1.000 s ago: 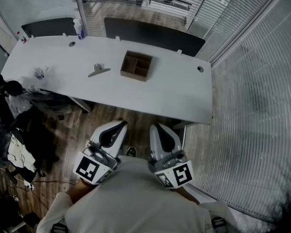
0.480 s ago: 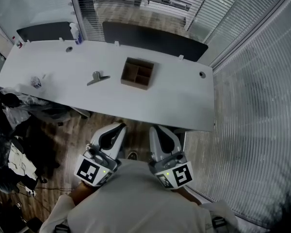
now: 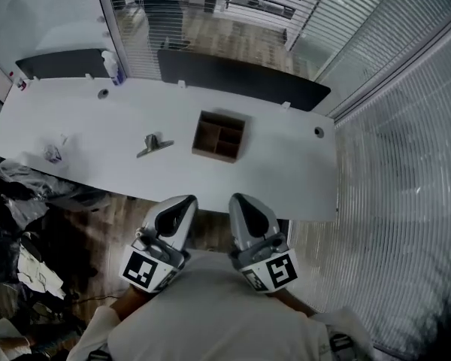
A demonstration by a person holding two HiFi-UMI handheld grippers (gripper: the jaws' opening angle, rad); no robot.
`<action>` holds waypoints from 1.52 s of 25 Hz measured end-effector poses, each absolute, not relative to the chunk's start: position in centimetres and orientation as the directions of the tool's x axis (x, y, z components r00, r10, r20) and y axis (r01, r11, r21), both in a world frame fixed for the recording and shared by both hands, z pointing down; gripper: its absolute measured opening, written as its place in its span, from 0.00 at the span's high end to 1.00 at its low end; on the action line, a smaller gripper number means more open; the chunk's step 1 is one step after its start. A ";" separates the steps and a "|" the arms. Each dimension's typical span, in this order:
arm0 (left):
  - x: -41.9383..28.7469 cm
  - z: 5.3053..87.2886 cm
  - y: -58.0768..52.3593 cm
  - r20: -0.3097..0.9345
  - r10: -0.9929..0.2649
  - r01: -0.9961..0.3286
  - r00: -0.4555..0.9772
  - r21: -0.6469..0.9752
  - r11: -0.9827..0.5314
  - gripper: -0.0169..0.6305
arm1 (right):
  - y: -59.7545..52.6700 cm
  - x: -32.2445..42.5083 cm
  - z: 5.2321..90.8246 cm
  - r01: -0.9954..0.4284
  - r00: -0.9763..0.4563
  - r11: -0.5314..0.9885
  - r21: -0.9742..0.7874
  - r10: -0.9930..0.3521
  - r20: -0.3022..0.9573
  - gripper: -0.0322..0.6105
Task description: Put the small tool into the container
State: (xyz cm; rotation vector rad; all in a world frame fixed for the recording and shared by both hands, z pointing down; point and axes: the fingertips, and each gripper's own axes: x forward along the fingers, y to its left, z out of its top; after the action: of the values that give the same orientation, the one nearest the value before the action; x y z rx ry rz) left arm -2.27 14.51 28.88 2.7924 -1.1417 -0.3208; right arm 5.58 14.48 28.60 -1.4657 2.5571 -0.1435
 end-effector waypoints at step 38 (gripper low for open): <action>-4.0 27.2 -1.9 -0.164 -0.628 -0.610 0.761 0.150 -0.778 0.97 | -1.9 3.8 26.7 -0.896 -0.413 0.426 -0.127 -0.903 -0.117 0.95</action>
State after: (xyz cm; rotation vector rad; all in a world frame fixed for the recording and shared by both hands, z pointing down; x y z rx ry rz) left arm -3.99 -1.87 27.24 2.8657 -1.0095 -0.3148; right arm 3.83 -1.87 26.74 -1.5978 2.5070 -0.0654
